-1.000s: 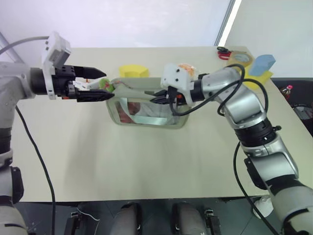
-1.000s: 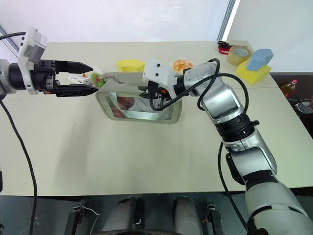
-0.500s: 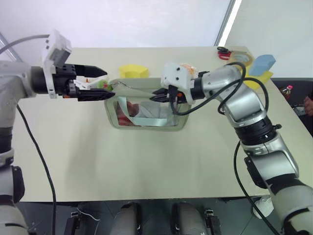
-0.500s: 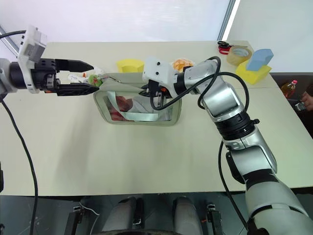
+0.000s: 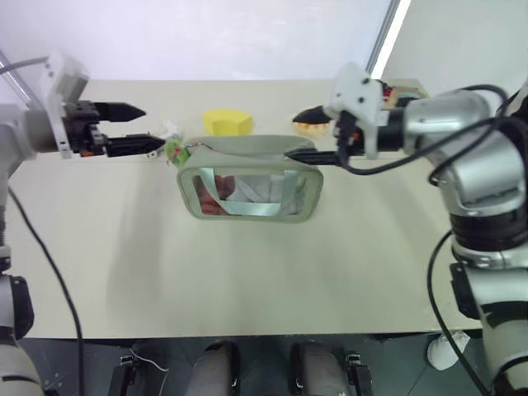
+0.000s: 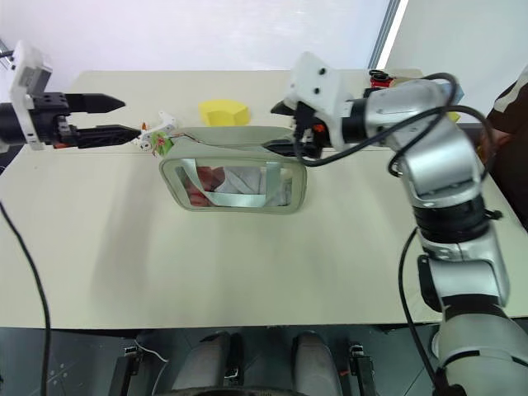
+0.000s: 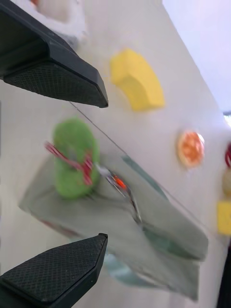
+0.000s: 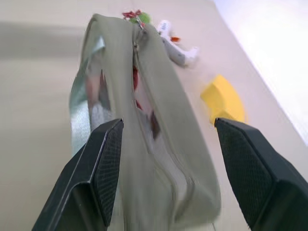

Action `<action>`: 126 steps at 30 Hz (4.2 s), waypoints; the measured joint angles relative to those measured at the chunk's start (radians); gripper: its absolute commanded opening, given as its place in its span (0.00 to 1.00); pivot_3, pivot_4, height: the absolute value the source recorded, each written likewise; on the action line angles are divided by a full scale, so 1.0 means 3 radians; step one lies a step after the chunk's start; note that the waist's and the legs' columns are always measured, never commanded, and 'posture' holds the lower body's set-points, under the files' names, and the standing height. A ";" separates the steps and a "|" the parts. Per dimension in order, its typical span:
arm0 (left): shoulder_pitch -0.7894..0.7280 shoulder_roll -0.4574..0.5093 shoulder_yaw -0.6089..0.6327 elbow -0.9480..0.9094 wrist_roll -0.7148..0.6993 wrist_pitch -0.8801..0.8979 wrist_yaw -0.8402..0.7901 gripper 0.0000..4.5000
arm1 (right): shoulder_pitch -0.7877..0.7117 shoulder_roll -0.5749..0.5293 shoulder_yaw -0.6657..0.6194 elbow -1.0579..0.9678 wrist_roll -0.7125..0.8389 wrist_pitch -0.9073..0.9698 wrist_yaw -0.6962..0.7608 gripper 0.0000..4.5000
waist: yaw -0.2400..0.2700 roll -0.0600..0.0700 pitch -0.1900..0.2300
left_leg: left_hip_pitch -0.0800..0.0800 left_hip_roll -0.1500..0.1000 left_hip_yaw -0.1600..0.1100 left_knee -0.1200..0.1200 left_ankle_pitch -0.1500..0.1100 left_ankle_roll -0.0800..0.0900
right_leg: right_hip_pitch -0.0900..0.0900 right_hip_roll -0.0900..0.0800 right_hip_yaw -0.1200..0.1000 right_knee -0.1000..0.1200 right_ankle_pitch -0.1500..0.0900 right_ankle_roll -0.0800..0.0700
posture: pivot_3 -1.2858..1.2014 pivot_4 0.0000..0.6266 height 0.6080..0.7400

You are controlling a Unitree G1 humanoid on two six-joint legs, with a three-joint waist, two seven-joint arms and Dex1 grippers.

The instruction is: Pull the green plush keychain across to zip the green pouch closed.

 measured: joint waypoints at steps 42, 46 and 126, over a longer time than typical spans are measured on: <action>-0.0388 -0.0930 -0.0143 0.1387 0.0689 -0.0934 0.0093 0.15 | 0.0483 0.0121 0.0348 0.0006 -0.0104 -0.0331 -0.0319 0.00 | 0.0008 -0.0002 0.0000 | -0.0001 -0.0002 0.0000 0.0003 0.0000 0.0000 | 0.0001 -0.0001 -0.0004 0.0000 0.0000 0.0000 | 0.52 0.24 1.00; -0.0388 -0.0930 -0.0131 0.1378 0.0685 -0.0931 0.0077 0.00 | 0.0482 0.0122 0.0352 0.0007 -0.0115 -0.0333 -0.0330 0.00 | 0.0008 -0.0002 0.0000 | -0.0001 -0.0002 0.0000 0.0003 0.0000 0.0000 | 0.0001 -0.0001 -0.0004 0.0000 0.0000 0.0000 | 0.52 0.24 1.00; 0.0423 -0.0601 -0.0223 -0.0800 0.0325 -0.0185 0.0169 0.00 | -0.0569 0.1208 0.0626 0.1393 -0.0221 -0.0775 -0.0300 0.61 | 0.0012 -0.0004 -0.0003 | 0.0006 -0.0003 -0.0005 0.0000 0.0001 -0.0001 | 0.0008 -0.0002 0.0000 0.0001 0.0000 0.0000 | 0.52 0.24 1.00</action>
